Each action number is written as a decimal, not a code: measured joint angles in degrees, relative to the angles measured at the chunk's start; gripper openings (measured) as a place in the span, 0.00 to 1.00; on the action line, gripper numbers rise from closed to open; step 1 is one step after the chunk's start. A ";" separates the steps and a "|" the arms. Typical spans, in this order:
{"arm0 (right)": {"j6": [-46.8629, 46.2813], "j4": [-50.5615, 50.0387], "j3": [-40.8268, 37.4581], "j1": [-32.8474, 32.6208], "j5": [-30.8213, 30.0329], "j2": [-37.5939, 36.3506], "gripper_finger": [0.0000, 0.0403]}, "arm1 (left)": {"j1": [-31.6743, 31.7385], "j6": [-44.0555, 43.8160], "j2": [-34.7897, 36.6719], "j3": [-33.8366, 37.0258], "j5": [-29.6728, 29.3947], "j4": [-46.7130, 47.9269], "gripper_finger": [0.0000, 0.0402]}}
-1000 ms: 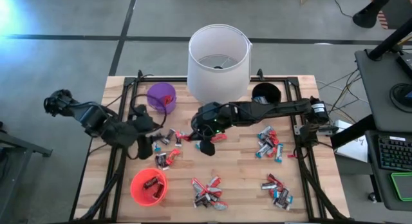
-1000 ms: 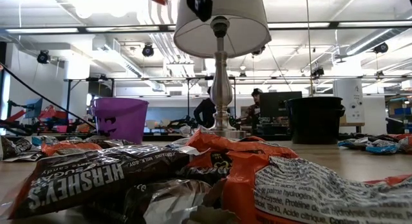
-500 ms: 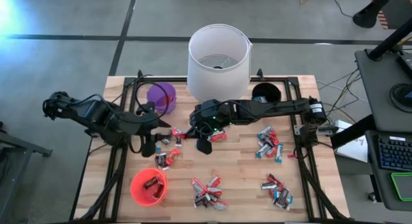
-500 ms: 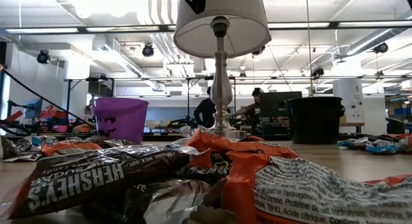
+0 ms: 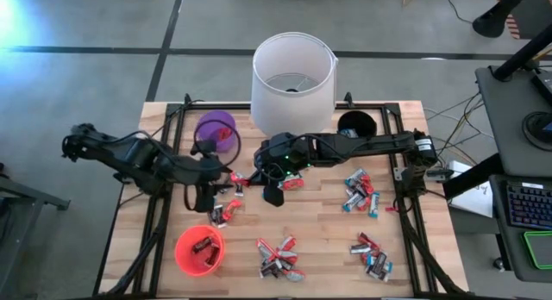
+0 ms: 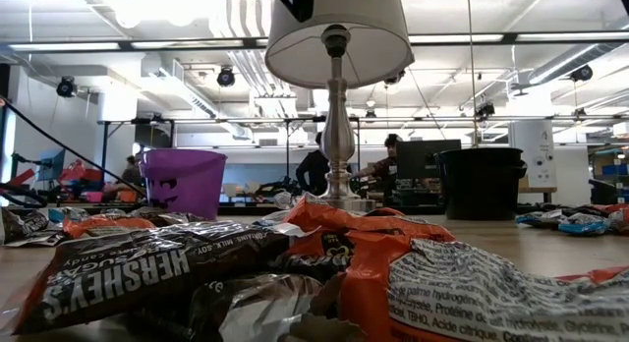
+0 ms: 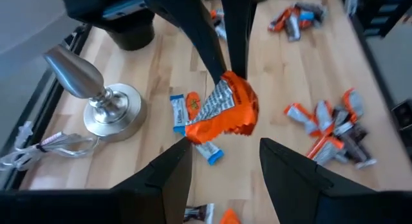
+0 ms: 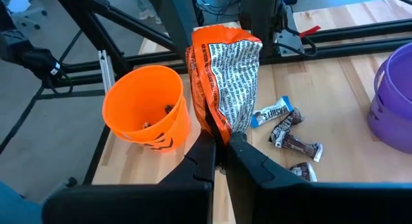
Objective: Sort candy
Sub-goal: Put the orange chocolate into the purple bucket, then put the black chocolate into the orange bucket
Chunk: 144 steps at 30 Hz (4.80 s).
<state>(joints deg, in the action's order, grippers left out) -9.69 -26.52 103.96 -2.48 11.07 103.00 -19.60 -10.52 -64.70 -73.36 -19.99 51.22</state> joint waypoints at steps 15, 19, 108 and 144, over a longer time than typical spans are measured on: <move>-0.92 -1.12 0.00 0.00 1.57 0.00 0.03 | 0.33 4.69 -0.33 0.00 -1.93 -0.02 0.41; -0.89 -1.27 0.00 0.01 2.60 0.00 0.03 | 0.33 6.70 -0.02 0.00 -1.27 -1.52 0.41; -17.69 -24.55 -0.02 -3.52 -0.72 -0.60 0.30 | 53.39 33.98 4.78 7.31 11.02 11.59 0.02; -25.95 -35.36 -3.65 -6.88 -6.80 -0.59 0.33 | 57.48 35.34 3.14 17.79 17.16 1.29 0.27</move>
<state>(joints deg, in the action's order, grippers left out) -35.63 -61.89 100.31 -9.37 4.27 102.41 37.88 24.82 -61.56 -55.57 -2.83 52.51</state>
